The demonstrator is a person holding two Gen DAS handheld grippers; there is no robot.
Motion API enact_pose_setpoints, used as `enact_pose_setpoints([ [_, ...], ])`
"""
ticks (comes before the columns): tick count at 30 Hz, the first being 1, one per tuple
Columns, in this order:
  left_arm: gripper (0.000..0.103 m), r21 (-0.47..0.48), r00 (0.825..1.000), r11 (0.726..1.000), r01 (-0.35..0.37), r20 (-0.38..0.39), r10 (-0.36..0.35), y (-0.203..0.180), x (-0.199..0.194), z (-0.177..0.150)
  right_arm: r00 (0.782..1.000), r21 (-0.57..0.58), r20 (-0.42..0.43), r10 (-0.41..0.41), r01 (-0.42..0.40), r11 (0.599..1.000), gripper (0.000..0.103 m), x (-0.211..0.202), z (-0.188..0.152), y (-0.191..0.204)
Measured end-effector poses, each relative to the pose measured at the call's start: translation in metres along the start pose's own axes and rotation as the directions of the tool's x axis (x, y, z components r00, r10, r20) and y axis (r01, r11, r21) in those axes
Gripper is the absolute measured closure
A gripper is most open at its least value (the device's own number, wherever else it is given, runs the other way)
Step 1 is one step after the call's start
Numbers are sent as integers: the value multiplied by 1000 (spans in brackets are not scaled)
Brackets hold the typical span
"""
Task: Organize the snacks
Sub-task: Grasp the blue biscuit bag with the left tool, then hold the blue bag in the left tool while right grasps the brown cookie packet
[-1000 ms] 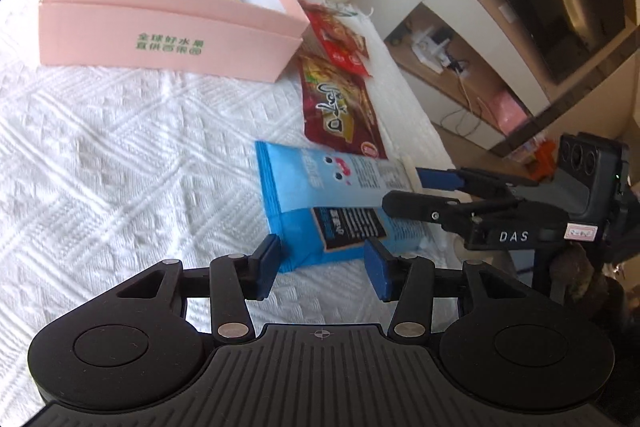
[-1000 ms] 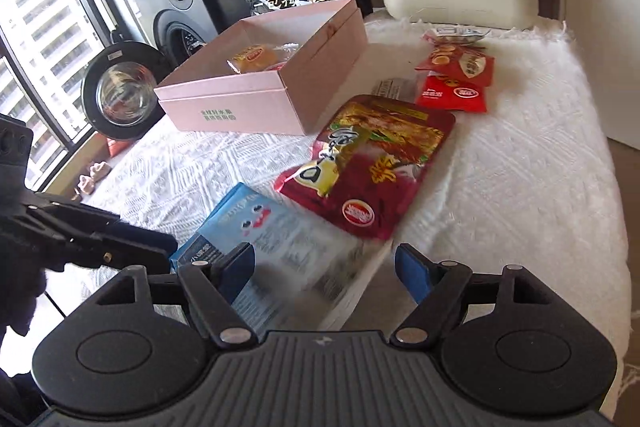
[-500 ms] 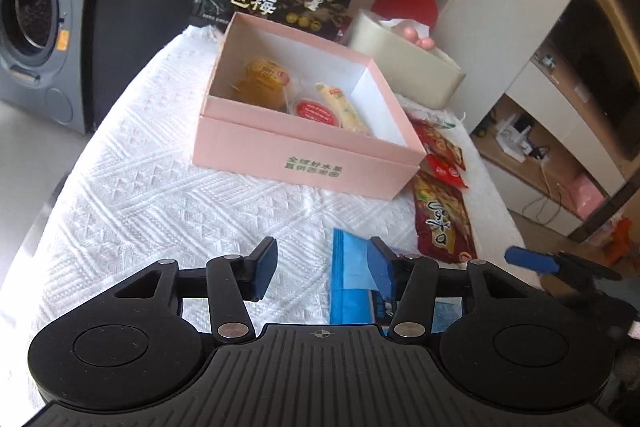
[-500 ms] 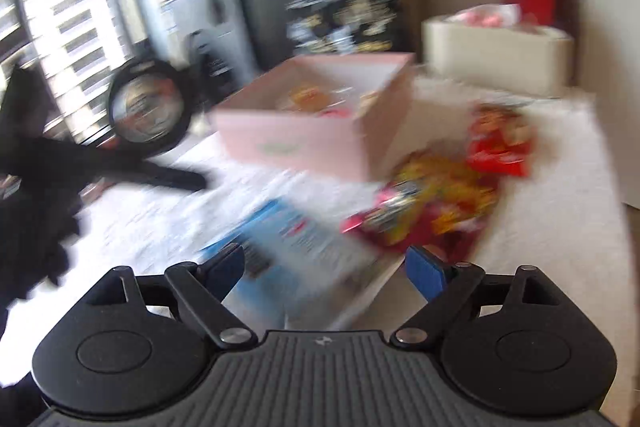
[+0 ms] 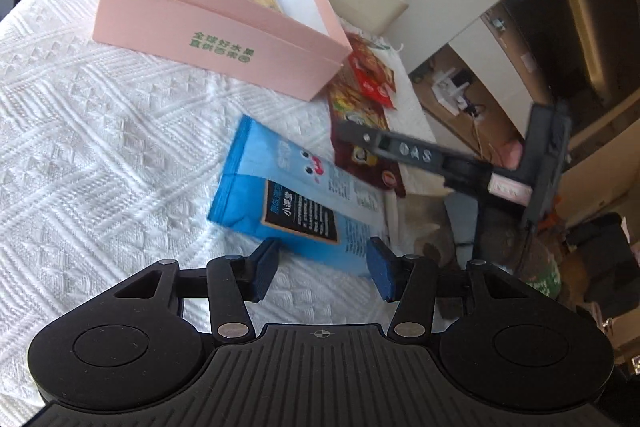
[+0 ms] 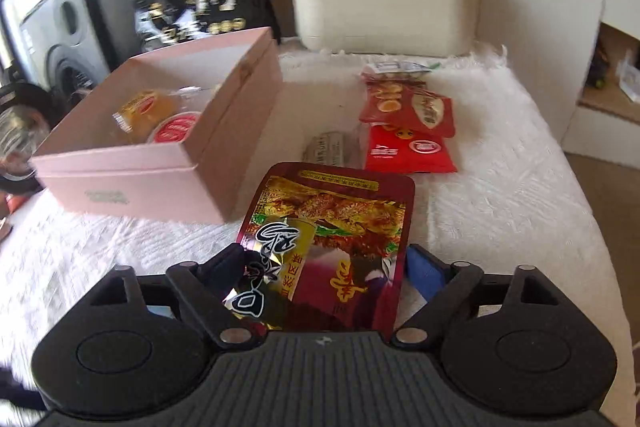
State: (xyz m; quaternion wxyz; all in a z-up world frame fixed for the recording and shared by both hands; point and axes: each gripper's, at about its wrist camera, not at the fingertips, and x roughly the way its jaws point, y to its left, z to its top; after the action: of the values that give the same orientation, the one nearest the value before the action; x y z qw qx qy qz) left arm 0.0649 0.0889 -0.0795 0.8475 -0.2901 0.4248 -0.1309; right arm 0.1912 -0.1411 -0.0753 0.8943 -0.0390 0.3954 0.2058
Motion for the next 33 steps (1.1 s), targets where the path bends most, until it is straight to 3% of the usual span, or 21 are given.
enact_pose_setpoints([
  [7,49,-34,996,999,-40,84,42,11,9,31,996,-69,5,86,-85,994,37,-35,-21,-5],
  [10,49,39,980,989,-139,151,132,0,7,43,994,-108,5,106,-105,989,39,-48,-29,-3],
  [13,49,129,956,961,-243,198,215,-20,0,41,998,-147,40,50,-43,988,39,-59,-35,-8],
  [16,49,231,962,942,-244,177,206,-45,1,27,993,-142,101,-65,79,987,39,-64,-38,-21],
  [19,49,364,967,897,-251,134,216,-70,13,5,989,-40,120,-88,93,995,27,-63,-39,-43],
  [20,49,419,964,868,-266,121,237,-77,20,-4,988,-2,123,-90,91,996,25,-62,-41,-49],
  [22,48,494,951,814,-304,111,288,-87,35,-15,987,63,130,-89,81,995,19,-59,-45,-59],
  [25,44,571,927,735,-365,153,342,-93,43,-27,987,149,147,-59,37,988,17,-55,-53,-71],
  [30,45,548,878,693,-468,199,436,-79,38,-15,984,186,172,-39,6,982,15,-55,-60,-75],
  [31,45,535,872,696,-479,198,448,-74,36,-13,984,186,175,-41,8,983,15,-55,-61,-75],
  [33,44,509,877,720,-472,188,442,-68,32,-11,983,185,178,-43,9,983,15,-55,-62,-74],
])
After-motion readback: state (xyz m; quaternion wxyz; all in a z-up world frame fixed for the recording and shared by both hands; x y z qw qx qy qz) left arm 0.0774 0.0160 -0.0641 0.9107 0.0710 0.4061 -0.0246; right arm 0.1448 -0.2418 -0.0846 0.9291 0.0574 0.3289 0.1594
